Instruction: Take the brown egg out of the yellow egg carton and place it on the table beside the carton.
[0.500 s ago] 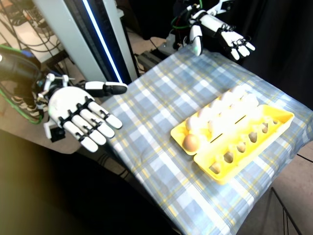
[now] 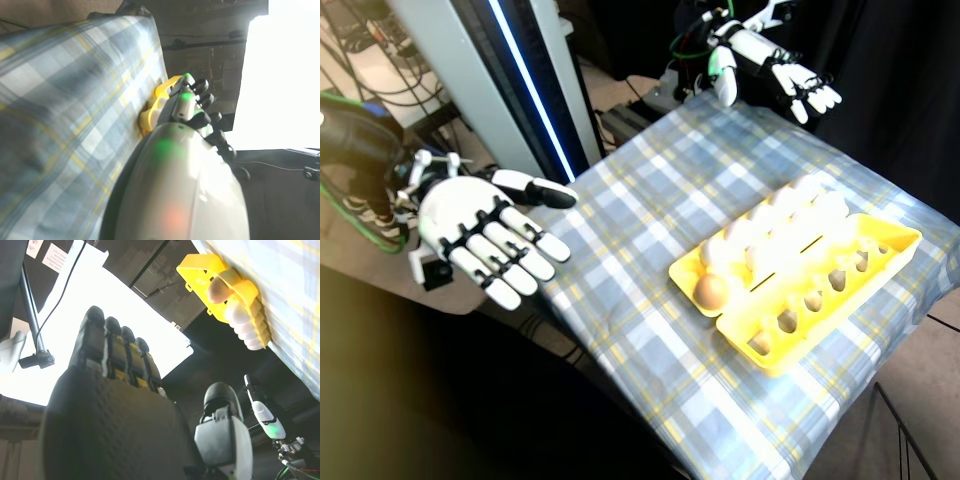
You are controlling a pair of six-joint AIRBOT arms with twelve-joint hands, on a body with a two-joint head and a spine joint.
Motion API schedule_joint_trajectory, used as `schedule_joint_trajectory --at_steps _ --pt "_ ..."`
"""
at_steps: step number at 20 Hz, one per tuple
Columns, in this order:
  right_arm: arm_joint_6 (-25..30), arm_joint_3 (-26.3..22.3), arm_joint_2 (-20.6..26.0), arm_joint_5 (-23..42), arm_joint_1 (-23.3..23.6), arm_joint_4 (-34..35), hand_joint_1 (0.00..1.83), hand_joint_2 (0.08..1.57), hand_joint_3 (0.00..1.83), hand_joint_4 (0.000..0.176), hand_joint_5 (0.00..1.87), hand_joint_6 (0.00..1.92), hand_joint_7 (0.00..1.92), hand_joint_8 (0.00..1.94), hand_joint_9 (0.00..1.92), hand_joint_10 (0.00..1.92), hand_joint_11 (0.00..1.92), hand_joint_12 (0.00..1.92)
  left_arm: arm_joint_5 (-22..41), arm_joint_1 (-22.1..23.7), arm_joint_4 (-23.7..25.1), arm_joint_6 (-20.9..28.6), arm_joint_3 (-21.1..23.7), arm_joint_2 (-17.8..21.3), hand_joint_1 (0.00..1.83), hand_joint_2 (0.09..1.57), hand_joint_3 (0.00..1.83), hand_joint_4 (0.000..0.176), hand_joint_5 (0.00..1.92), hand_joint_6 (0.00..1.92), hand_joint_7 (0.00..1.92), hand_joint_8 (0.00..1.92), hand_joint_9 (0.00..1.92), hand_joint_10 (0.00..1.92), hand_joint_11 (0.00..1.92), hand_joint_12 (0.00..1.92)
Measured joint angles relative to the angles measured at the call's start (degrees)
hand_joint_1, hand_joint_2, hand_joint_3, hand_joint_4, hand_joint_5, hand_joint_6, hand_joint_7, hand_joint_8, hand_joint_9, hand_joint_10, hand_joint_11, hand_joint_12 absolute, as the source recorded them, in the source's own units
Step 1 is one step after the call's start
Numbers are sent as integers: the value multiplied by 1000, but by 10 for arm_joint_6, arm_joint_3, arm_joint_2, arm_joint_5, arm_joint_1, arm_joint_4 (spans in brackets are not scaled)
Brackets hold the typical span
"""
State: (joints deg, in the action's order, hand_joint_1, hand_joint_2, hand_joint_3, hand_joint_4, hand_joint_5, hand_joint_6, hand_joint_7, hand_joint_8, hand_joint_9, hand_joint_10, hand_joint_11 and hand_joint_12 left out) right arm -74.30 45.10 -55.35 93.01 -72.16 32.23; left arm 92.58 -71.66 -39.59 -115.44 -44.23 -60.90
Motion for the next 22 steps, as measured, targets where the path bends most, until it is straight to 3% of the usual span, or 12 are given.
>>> schedule_joint_trajectory --at_steps 2,3,5,7,8,10,12,14,15,18,20,22 --pt "19 32 4 -25 36 -3 0 1142 3 7 197 13 207 12 125 12 153 69 0 0 0 0 0 0 0 1142 8 25 341 1 144 0 27 0 0 0" --pt "20 43 3 -36 52 -9 0 1124 0 33 238 7 246 6 159 8 152 68 0 0 1 0 0 0 0 1140 6 19 351 5 150 2 36 4 0 0" --pt "21 80 -11 -94 105 -56 44 1119 0 50 275 10 307 16 220 18 206 91 0 0 2 0 0 0 0 1149 9 38 342 0 156 4 45 6 0 0" --pt "22 108 -28 -147 144 -87 56 1124 0 47 288 5 341 9 237 10 206 88 0 0 1 0 0 0 0 1152 9 37 340 0 151 2 40 3 0 0" --pt "22 121 -36 -172 160 -97 78 1139 1 33 275 0 393 6 286 9 217 84 0 0 1 0 0 0 0 1153 9 28 340 0 150 1 36 2 0 0" --pt "22 169 -71 -243 206 -115 136 1129 0 43 278 3 453 13 358 20 265 96 0 0 1 0 -1 0 0 1154 8 16 351 4 157 3 43 4 0 0" --pt "22 204 -97 -302 236 -117 248 1119 0 52 302 8 469 9 406 23 353 139 0 0 3 0 -2 0 0 1151 5 18 349 2 159 3 43 3 0 0" --pt "22 235 -120 -353 258 -133 310 1115 0 23 315 6 487 8 443 23 404 170 0 0 2 0 -2 0 0 1149 3 13 352 3 153 0 36 0 0 0" --pt "22 248 -129 -377 268 -139 319 1109 0 23 310 3 478 3 442 20 403 172 -1 0 2 0 -2 0 0 1151 4 15 349 1 151 0 36 1 0 0" --pt "22 280 -151 -429 284 -153 392 1117 0 13 351 14 518 13 403 0 238 111 -1 0 2 0 -2 0 0 1149 2 24 332 0 145 0 33 0 0 0" --pt "22 300 -162 -466 294 -154 419 1107 0 27 427 12 491 1 341 0 136 79 0 0 2 1 -2 0 0 1156 4 9 341 5 158 6 47 6 0 0" --pt "22 303 -164 -483 298 -161 459 1125 1 19 542 15 543 6 337 3 47 46 0 0 2 1 -2 0 0 1150 1 2 341 4 160 5 49 6 0 0"
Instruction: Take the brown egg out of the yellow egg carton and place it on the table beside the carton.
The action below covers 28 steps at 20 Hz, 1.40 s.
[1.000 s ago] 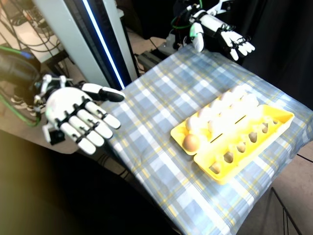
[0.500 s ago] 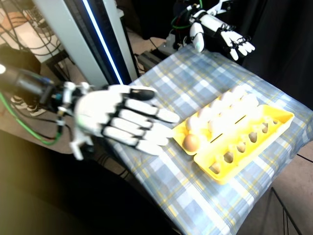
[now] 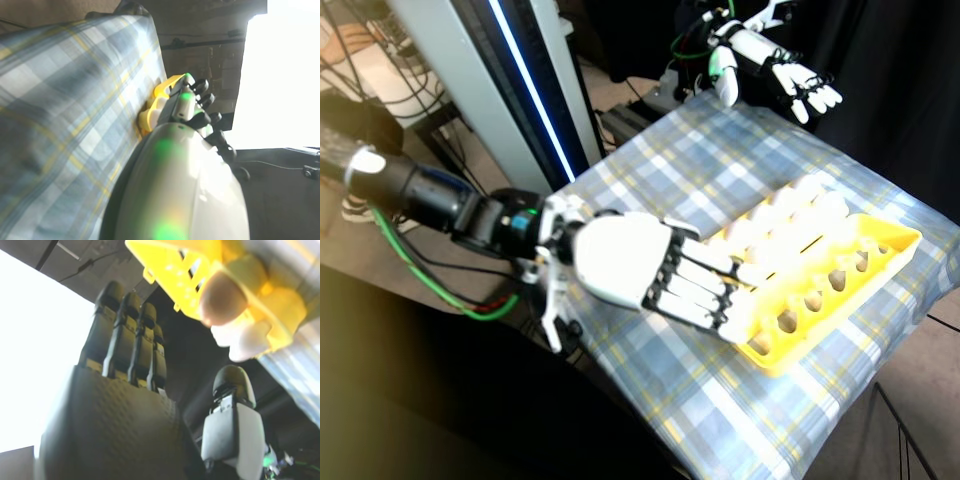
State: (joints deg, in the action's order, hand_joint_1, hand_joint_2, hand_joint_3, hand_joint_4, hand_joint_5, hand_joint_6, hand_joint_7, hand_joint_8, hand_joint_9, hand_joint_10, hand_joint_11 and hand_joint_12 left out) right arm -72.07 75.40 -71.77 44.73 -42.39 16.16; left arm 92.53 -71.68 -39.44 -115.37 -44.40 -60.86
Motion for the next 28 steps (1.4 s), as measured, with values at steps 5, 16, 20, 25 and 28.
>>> schedule_joint_trajectory --at_steps 5,16,20,25,28 --pt "0 7 -2 -22 6 -19 628 1117 0 35 712 11 763 16 291 0 0 0 0 0 -1 1 0 0 0 1147 0 10 344 3 158 2 54 6 0 0" --pt "-42 21 -16 -57 16 -27 744 1100 1 28 794 10 824 7 357 9 42 15 0 0 0 2 0 0 0 1149 1 20 333 0 147 0 38 0 0 0" --pt "-45 25 -16 -60 20 -27 1030 1145 0 77 921 1020 953 3 521 7 108 32 0 -2 0 2 0 0 0 1138 0 20 334 3 150 1 45 2 0 0" --pt "-75 33 -24 -65 31 -20 1218 1109 0 13 920 1119 1086 762 751 8 199 71 0 -2 0 4 1 0 0 1137 0 35 325 0 151 1 49 2 0 0" --pt "-75 33 -25 -65 31 -18 1111 1106 1 15 980 984 1006 296 758 5 213 78 0 -2 0 4 1 0 0 1139 0 30 325 1 150 0 47 1 0 0"
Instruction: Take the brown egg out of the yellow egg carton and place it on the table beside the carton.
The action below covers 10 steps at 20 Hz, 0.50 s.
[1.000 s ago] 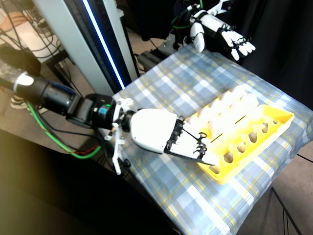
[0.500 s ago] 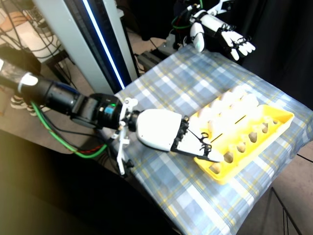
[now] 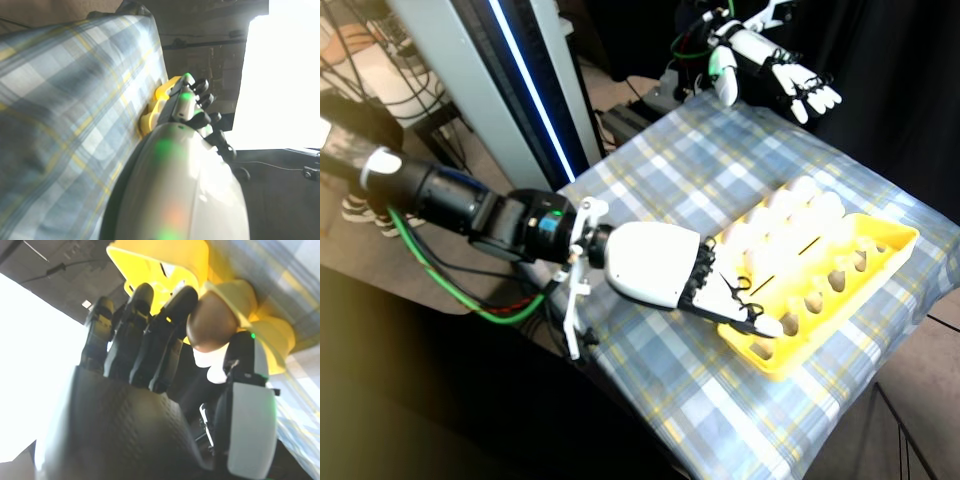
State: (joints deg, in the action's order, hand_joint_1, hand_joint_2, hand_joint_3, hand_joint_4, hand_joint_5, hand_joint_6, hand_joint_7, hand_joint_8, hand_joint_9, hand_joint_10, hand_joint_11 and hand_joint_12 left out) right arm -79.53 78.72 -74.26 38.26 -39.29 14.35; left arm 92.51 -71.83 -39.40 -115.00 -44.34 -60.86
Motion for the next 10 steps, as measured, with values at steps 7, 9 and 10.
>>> schedule_joint_trajectory --at_steps 7,9,10 --pt "-5 -14 3 -17 19 5 1096 1094 0 3 1021 909 1036 4 733 4 253 100 -1 -5 -1 1 1 0 0 1138 0 35 327 0 150 0 48 1 0 0" --pt "-5 -41 24 -3 25 -12 1226 1088 0 24 993 1017 1102 714 843 3 290 112 0 -5 -1 1 1 0 0 1138 0 37 321 0 145 0 52 2 0 0" --pt "-5 -53 31 7 25 -11 1230 1087 0 15 976 1039 1122 692 894 8 341 139 0 -5 -3 1 1 0 0 1138 0 37 323 1 150 2 54 3 0 0"
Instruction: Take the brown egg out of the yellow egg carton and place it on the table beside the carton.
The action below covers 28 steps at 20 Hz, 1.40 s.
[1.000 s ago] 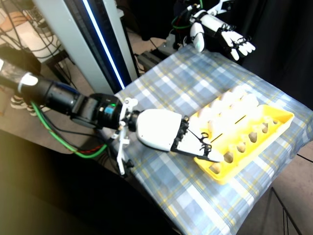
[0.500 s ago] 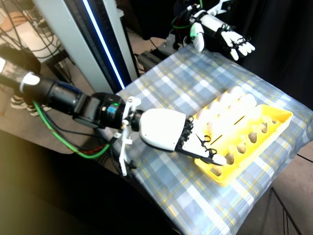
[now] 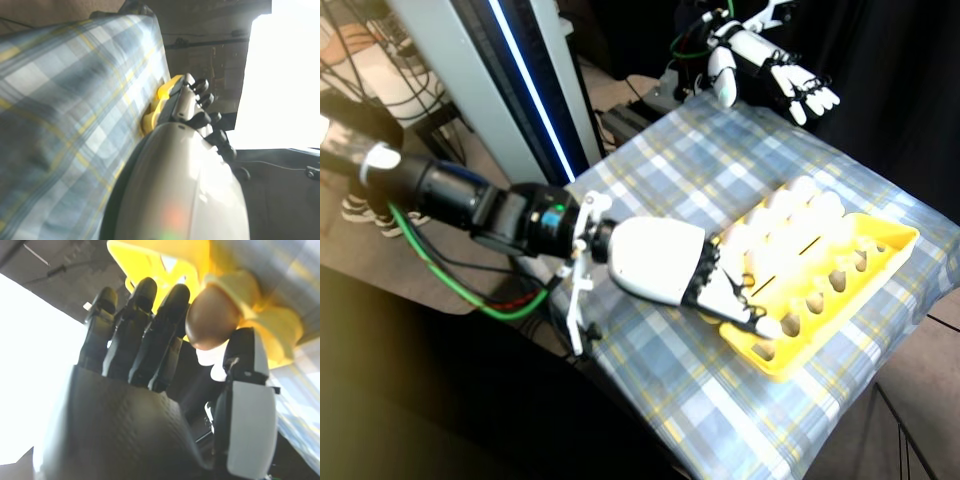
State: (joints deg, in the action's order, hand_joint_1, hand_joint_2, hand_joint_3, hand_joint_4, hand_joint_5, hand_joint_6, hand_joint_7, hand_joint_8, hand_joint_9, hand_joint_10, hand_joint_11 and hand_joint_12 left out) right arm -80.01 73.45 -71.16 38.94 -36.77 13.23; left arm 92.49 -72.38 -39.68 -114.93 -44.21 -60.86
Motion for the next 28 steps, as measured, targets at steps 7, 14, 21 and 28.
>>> schedule_joint_trajectory --at_steps 7,14,21,28 --pt "0 -115 96 60 1 -40 1224 1067 0 0 980 994 1242 325 724 2 202 81 1 -1 2 1 4 5 0 1131 0 18 307 0 145 4 40 3 0 0" --pt "0 -226 150 155 -73 -92 1031 1087 0 176 1021 904 1066 1 706 8 286 124 0 -1 1 1 7 11 0 1113 0 40 325 7 167 8 62 9 0 0" --pt "13 -224 108 193 -128 -49 1039 982 0 0 878 115 999 0 623 1 270 60 0 -1 0 2 7 11 0 1118 0 16 330 7 173 6 73 9 0 0" --pt "13 -215 101 195 -134 -35 869 939 0 0 581 0 650 0 403 0 258 49 0 -1 0 2 7 11 0 1119 0 7 335 4 172 2 66 2 0 0"
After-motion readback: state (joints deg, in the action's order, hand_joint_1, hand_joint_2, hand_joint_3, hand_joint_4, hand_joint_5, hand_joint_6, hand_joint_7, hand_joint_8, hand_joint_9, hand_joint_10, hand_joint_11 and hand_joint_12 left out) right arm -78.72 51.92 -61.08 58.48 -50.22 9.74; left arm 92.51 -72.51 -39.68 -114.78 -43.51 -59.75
